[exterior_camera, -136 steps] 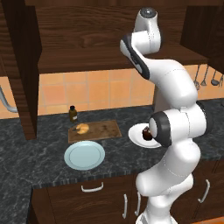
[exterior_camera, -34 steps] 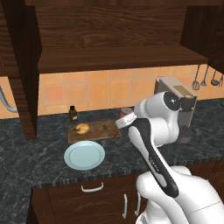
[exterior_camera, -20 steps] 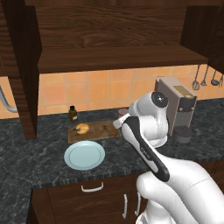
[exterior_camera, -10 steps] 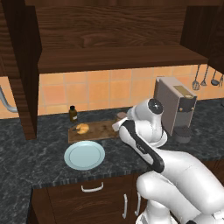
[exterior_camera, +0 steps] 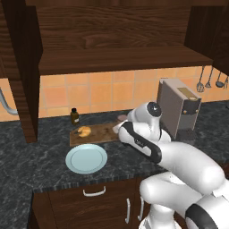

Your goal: From the different types of pastries on the counter, select a croissant and place it on the cutting board. Then retrieve a jar of jam from the cabinet and place it alongside the croissant on the cutting board.

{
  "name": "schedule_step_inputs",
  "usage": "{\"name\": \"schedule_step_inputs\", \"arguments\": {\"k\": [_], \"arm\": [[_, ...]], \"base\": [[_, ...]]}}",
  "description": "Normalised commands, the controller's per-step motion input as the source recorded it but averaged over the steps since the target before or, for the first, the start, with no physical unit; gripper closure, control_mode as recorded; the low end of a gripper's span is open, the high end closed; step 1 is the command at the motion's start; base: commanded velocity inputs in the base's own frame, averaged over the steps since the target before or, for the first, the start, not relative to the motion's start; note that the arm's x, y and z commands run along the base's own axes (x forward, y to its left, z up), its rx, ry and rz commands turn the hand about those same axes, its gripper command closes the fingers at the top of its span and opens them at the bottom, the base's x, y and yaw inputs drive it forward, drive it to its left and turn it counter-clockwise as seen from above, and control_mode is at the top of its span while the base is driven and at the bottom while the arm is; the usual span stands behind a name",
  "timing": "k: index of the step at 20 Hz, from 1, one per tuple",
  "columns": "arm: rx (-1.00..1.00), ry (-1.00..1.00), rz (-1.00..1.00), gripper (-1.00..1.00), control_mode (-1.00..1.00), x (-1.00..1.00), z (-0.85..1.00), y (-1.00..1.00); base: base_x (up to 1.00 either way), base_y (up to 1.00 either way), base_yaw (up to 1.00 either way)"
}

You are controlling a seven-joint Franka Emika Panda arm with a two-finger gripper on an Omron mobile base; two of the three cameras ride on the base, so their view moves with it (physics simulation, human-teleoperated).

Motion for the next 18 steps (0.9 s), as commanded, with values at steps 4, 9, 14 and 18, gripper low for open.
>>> {"name": "schedule_step_inputs", "arguments": {"k": [4,9,14,18], "arm": [[0.0,0.0,0.0,1.0,-1.0,0.23,-0.35,0.07],[0.0,0.0,0.0,1.0,-1.0,0.28,-0.32,0.12],[0.0,0.0,0.0,1.0,-1.0,0.28,-0.29,0.06],[0.0,0.01,0.0,1.0,-1.0,0.29,-0.21,0.01]], "base": [[0.0,0.0,0.0],[0.0,0.0,0.0],[0.0,0.0,0.0],[0.0,0.0,0.0]]}}
